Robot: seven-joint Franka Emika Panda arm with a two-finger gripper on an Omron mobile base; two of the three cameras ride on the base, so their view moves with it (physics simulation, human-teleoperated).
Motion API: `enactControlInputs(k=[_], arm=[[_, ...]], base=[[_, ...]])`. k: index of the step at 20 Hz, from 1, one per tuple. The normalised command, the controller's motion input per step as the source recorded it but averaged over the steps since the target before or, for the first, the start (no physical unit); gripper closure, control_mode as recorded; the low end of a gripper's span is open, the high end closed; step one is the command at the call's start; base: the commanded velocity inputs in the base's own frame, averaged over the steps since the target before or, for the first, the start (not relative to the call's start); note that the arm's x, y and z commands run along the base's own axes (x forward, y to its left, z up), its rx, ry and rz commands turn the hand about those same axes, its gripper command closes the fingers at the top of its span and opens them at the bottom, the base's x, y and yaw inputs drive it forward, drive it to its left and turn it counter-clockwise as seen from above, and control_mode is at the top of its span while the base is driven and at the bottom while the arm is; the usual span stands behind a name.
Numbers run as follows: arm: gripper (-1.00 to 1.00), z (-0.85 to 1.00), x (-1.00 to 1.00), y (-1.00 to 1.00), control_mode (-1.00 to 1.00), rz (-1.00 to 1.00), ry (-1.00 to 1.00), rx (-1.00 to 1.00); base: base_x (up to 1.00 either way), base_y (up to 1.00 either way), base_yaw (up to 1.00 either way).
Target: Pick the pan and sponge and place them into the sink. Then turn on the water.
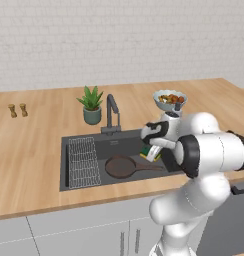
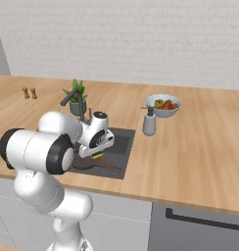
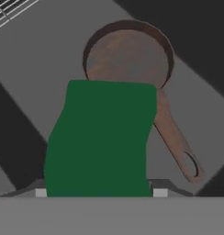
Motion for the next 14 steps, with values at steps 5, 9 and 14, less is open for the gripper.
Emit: enactControlInputs(k=[5, 9, 14], arm=[[1.00, -0.66, 0.44, 0.13, -1.00, 0.16, 0.04, 0.03], [1.00, -0.74, 0.39, 0.16, -1.00, 0.14, 0.05, 0.04], [1.00, -0.75, 0.30, 0.11, -1.00, 0.10, 0.02, 0.01]], base=[[0.00, 0.00, 0.00], [0.00, 0.00, 0.00], [0.00, 0.00, 0.00]])
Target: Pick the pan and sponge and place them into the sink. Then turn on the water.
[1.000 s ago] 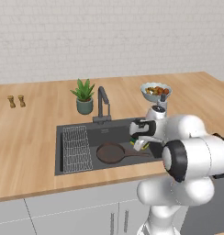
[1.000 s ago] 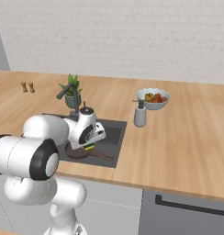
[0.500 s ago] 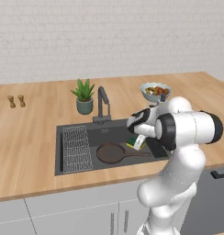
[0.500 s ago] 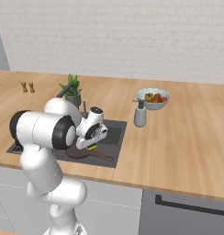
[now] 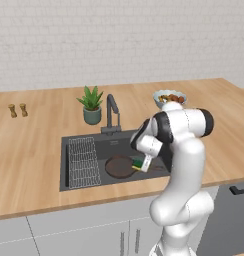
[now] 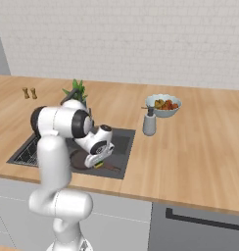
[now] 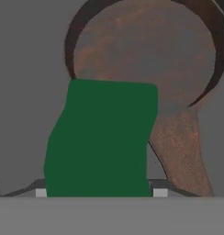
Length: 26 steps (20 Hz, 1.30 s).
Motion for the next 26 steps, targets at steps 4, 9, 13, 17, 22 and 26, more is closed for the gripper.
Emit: enactControlInputs(k=[4, 9, 13, 17, 22, 26], arm=[[1.00, -0.72, 0.32, 0.06, -1.00, 0.09, 0.01, 0.00], [1.00, -0.62, 0.25, 0.01, -1.00, 0.08, 0.00, 0.00], [-1.00, -0.16, 0.09, 0.02, -1.00, 0.06, -0.06, 0.00], [-1.00, 0.41, 0.00, 0.02, -1.00, 0.01, -0.16, 0.00], [-1.00, 0.50, -0.04, 0.05, -1.00, 0.00, -0.05, 0.00], [-1.00, 0.60, -0.21, 0.19, -1.00, 0.00, -0.01, 0.00]], base=[[0.00, 0.00, 0.00], [0.00, 0.00, 0.00], [0.00, 0.00, 0.00], [0.00, 0.00, 0.00], [0.00, 0.00, 0.00], [0.00, 0.00, 0.00]])
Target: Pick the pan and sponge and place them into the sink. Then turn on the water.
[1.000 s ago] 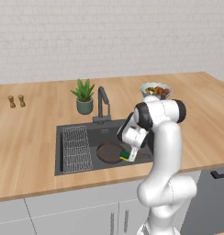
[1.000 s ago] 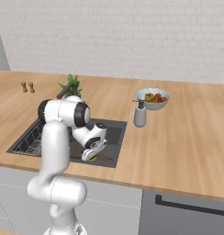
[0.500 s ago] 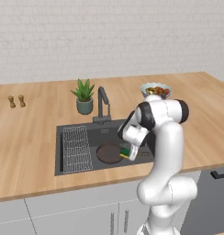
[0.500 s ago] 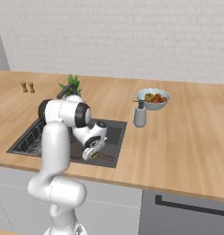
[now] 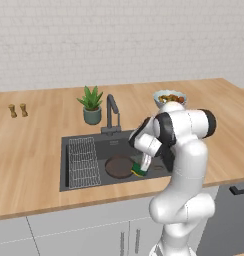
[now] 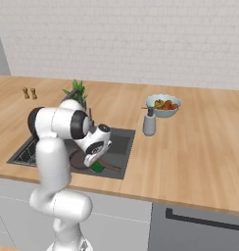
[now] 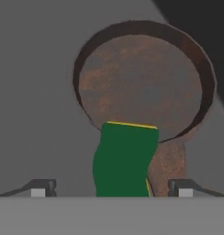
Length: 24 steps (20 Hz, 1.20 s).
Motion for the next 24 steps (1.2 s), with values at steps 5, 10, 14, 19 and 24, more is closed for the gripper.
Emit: enactControlInputs(k=[5, 10, 14, 19, 24], arm=[[-1.00, 0.98, -0.63, 0.06, -1.00, -0.02, -0.20, 0.00], [-1.00, 1.00, -0.62, 0.00, -1.00, -0.09, -0.30, 0.00], [-1.00, 1.00, -0.27, 0.00, -1.00, -0.06, -0.28, 0.00], [-1.00, 0.98, -0.01, 0.00, -1.00, -0.05, -0.18, 0.05], [-1.00, 0.71, 0.17, -0.03, -1.00, 0.00, 0.00, 0.20]], base=[[0.00, 0.00, 0.00], [0.00, 0.00, 0.00], [0.00, 0.00, 0.00], [0.00, 0.00, 0.00], [0.00, 0.00, 0.00]])
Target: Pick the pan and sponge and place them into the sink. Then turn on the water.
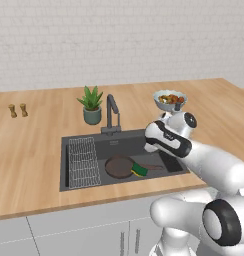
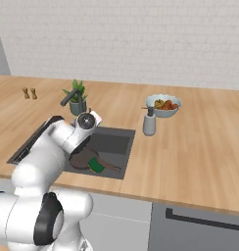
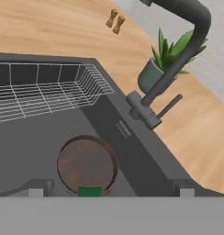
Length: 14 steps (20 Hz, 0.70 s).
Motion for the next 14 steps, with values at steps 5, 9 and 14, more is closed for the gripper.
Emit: enactControlInputs(k=[5, 9, 14], arm=[[-1.00, 0.27, 0.34, -0.14, -1.00, 0.11, 0.02, 0.29], [-1.00, 0.00, 0.30, -0.04, -1.00, 0.08, -0.06, 0.24], [-1.00, -0.13, 0.40, 0.02, -1.00, 0.02, -0.12, 0.18]], base=[[0.00, 0.00, 0.00], [0.00, 0.00, 0.00], [0.00, 0.00, 0.00]])
